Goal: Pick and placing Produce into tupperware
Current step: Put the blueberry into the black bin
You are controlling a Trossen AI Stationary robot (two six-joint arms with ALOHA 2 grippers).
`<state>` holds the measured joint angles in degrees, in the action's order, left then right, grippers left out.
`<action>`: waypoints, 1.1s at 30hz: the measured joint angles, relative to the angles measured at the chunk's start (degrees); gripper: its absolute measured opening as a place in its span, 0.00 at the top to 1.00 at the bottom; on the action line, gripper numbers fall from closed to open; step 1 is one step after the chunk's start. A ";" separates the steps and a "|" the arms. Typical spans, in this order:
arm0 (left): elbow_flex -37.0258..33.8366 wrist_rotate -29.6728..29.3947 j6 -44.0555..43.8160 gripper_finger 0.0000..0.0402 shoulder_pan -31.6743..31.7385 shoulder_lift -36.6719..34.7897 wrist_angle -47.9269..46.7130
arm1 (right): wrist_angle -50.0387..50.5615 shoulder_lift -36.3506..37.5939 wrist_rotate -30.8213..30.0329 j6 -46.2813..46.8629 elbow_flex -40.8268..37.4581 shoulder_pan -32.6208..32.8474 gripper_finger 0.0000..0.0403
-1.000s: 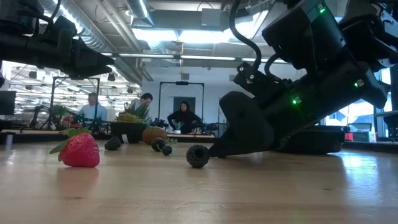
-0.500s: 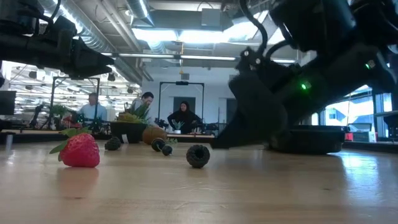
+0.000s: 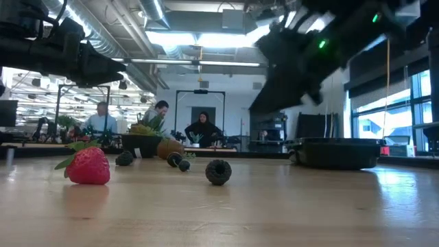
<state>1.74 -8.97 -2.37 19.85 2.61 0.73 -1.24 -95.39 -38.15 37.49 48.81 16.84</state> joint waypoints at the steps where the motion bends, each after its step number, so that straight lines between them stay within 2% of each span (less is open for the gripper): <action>1: 0.00 0.00 0.00 0.25 0.00 0.00 -0.02 | 4.23 2.48 0.89 1.18 0.01 -0.45 0.84; 7: 0.00 0.00 0.00 0.25 0.00 0.00 -0.01 | 27.15 15.26 1.22 9.78 0.01 -4.46 0.84; 10: 0.00 -0.13 0.00 0.25 -0.01 -0.01 0.01 | 33.85 19.19 2.77 11.52 0.01 -7.62 0.84; 13: 0.00 -0.48 0.00 0.25 0.00 0.00 0.26 | 37.89 21.11 2.79 9.27 0.01 -10.98 0.84; 18: 0.00 -0.88 0.00 0.25 0.00 0.00 0.24 | 39.12 20.70 3.98 5.38 -0.13 -17.17 0.84; 26: 0.00 -0.88 0.00 0.25 -0.02 -0.01 0.22 | 35.38 19.21 14.68 3.50 -7.31 -25.40 0.84; 33: 0.00 -0.88 -0.02 0.25 -0.01 -0.01 0.22 | 29.12 19.32 15.45 3.81 -12.73 -27.73 0.81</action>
<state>1.74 -9.85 -2.39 19.84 2.60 0.95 27.88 -76.07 -22.70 41.30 36.08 -10.89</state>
